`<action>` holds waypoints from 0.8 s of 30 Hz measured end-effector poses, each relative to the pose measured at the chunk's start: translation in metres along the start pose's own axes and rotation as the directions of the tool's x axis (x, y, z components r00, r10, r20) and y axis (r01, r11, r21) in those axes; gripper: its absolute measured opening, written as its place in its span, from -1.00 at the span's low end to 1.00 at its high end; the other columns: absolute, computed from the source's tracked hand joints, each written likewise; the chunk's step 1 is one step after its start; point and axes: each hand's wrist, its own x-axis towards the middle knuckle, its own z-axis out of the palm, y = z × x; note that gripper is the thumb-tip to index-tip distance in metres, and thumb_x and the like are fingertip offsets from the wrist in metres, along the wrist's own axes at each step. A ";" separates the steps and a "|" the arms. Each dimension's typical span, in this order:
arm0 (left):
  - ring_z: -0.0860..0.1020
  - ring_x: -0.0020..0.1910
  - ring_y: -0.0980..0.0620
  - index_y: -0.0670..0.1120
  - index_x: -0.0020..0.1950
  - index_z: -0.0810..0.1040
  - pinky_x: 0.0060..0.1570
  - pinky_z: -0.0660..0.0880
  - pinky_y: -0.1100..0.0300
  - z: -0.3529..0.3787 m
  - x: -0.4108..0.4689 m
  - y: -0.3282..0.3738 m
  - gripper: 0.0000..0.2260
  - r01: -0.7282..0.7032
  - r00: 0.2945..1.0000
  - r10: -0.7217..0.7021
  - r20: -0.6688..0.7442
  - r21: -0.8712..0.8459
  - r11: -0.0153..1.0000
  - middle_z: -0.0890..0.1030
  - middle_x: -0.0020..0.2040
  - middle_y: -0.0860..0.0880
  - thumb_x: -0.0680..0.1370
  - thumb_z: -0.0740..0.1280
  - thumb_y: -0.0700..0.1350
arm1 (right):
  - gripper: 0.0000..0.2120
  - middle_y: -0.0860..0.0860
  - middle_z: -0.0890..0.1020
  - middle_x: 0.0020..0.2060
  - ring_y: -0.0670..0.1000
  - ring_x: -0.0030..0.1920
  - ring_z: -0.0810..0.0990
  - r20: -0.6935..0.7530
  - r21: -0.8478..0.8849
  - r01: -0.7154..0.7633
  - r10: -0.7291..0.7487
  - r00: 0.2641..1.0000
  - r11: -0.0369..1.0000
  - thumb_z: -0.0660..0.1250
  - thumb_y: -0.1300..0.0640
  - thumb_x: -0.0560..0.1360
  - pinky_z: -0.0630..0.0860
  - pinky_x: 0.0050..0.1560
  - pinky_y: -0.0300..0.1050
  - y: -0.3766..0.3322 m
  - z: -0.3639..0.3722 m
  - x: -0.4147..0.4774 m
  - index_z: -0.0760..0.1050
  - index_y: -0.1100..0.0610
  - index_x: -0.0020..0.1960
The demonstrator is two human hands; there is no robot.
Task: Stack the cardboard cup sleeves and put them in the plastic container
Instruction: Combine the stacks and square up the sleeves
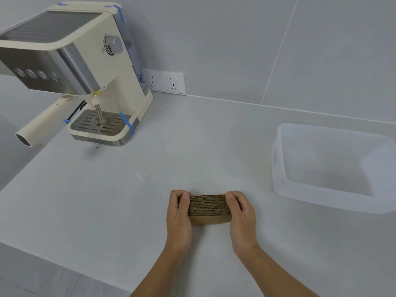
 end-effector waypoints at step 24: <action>0.52 -0.14 0.22 0.03 0.04 0.39 -0.14 0.43 0.43 -0.051 0.006 0.007 -0.64 -0.173 0.883 -0.015 0.470 0.353 0.920 0.54 -0.08 0.02 0.35 0.44 -0.18 | -0.77 -0.19 0.46 -0.42 -0.26 -0.38 0.39 0.092 -0.193 -0.003 0.021 0.996 0.981 0.18 0.07 0.54 0.32 -0.37 -0.47 -0.002 -0.006 0.006 0.45 0.01 -0.28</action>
